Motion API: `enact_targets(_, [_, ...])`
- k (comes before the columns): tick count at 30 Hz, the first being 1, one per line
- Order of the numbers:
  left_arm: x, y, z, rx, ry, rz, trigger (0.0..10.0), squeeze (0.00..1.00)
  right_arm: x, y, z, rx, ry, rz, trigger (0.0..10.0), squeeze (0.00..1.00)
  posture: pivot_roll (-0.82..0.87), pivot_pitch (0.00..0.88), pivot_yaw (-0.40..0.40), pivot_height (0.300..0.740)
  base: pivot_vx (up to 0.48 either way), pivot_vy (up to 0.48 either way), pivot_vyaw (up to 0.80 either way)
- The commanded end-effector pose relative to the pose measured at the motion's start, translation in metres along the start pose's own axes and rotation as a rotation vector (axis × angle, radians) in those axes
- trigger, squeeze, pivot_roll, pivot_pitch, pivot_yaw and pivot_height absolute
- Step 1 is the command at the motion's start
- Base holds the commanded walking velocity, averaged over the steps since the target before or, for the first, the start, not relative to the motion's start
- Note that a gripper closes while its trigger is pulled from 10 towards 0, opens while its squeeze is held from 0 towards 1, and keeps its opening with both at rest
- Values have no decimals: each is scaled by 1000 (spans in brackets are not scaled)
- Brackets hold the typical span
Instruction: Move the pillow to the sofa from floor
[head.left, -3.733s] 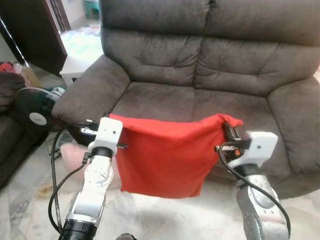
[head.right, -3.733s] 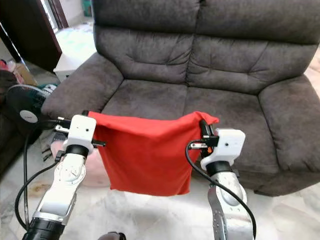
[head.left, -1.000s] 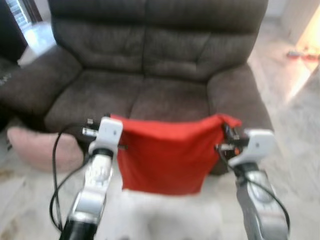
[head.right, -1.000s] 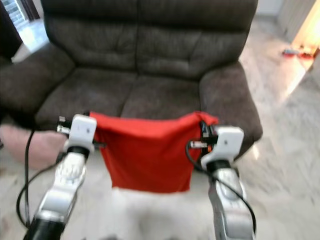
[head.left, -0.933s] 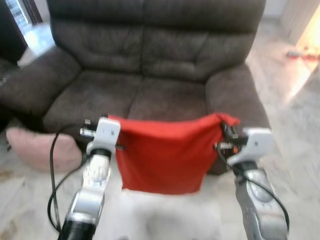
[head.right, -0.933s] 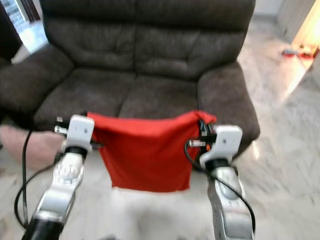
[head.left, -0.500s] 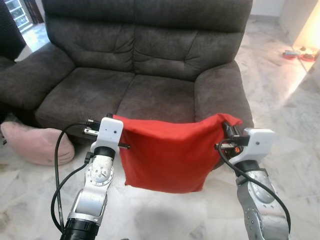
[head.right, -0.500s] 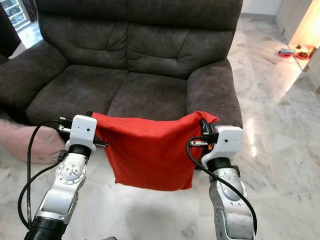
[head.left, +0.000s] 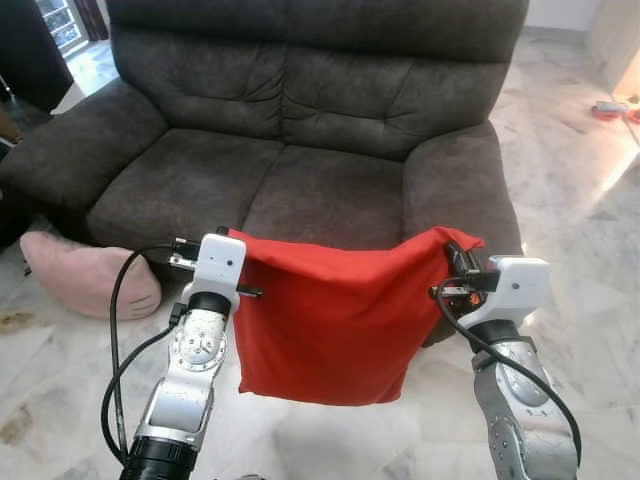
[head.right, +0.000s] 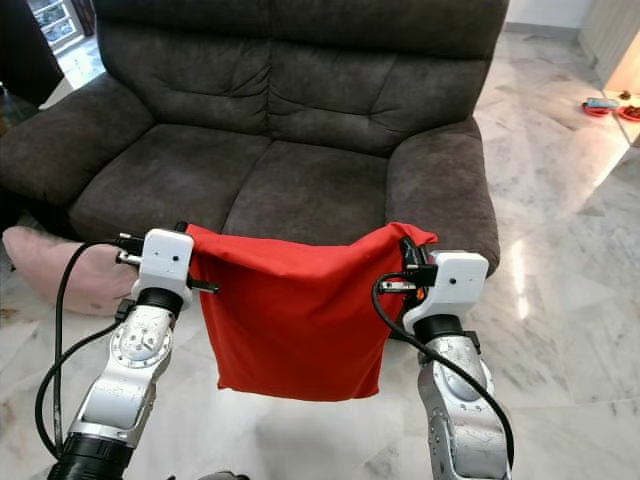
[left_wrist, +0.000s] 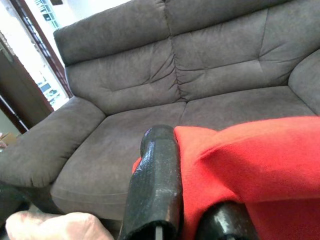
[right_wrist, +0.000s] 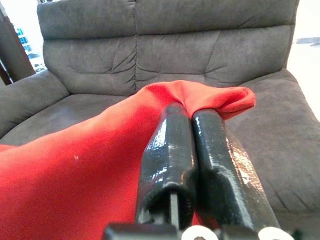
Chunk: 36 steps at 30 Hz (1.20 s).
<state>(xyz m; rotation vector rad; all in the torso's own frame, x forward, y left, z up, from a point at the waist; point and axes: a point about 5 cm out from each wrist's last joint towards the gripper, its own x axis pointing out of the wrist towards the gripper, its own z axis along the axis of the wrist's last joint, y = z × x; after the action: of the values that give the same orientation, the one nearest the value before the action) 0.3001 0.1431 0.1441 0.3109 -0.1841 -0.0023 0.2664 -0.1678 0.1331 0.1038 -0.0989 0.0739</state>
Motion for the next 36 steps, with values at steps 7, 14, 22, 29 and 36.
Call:
enact_targets(7, [5, 5, 28, -9, -145, 20, 10000, 0, 5, 2, 18, 0, -100, 12, 10000, 0, 61, 41, -12, 740, 71, 0, -332])
enact_targets(14, [6, 6, 28, -6, -146, 27, 10000, 0, 6, 3, 20, -3, -112, 19, 10000, 0, 60, 32, -14, 740, 247, 0, 0])
enact_targets(22, [7, 6, 29, -6, -152, 35, 10000, 0, 7, 3, 20, -6, -114, 22, 10000, 0, 61, 31, -16, 740, 268, 0, 0])
enact_targets(29, [6, 7, 29, -4, -152, 37, 10000, 0, 7, 5, 21, 14, -123, 27, 10000, 0, 63, 32, -18, 740, 304, 0, 0])
enact_targets(36, [6, 9, 29, 1, -153, 42, 10000, 0, 8, 7, 21, 16, -117, 39, 10000, 0, 68, 39, -18, 740, 303, 0, -181])
